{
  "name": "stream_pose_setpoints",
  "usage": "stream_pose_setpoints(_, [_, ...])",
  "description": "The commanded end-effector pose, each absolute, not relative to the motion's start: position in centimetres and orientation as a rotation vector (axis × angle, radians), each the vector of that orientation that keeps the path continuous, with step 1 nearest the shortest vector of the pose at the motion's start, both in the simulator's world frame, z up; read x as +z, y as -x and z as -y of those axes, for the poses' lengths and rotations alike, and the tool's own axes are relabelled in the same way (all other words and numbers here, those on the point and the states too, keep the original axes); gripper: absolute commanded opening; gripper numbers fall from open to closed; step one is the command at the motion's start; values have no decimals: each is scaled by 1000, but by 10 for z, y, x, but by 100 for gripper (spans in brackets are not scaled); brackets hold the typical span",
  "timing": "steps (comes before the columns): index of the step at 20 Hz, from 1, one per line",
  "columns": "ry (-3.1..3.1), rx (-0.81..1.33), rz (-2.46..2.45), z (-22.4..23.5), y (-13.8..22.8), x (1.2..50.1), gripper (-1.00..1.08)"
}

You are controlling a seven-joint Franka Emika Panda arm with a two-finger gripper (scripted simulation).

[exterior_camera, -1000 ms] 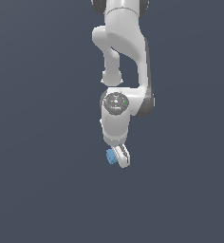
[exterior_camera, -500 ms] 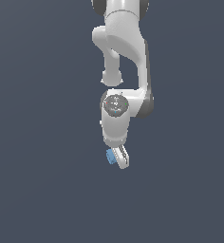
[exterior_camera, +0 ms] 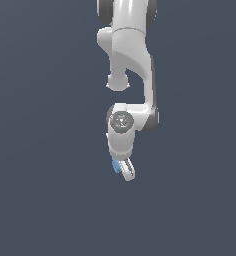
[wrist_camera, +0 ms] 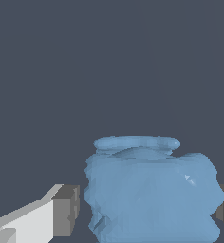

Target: Pick up the object and move it to a goal position.

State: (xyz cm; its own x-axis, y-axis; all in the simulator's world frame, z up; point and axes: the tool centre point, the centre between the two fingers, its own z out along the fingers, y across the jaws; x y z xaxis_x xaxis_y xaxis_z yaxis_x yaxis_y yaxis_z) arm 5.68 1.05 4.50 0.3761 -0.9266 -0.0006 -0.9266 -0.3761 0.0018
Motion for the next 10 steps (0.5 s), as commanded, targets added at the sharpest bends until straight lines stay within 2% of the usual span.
stream_pose_setpoints(1, [-2606,0,1755,-11,-58,41,100])
stream_pose_setpoints(3, [-2606,0,1754,-11,-59,41,100])
stream_pose_setpoints(4, [-2606,0,1754,-11,-59,41,-100])
stream_pose_setpoints(10, [-2606,0,1754,-11,-59,41,-100])
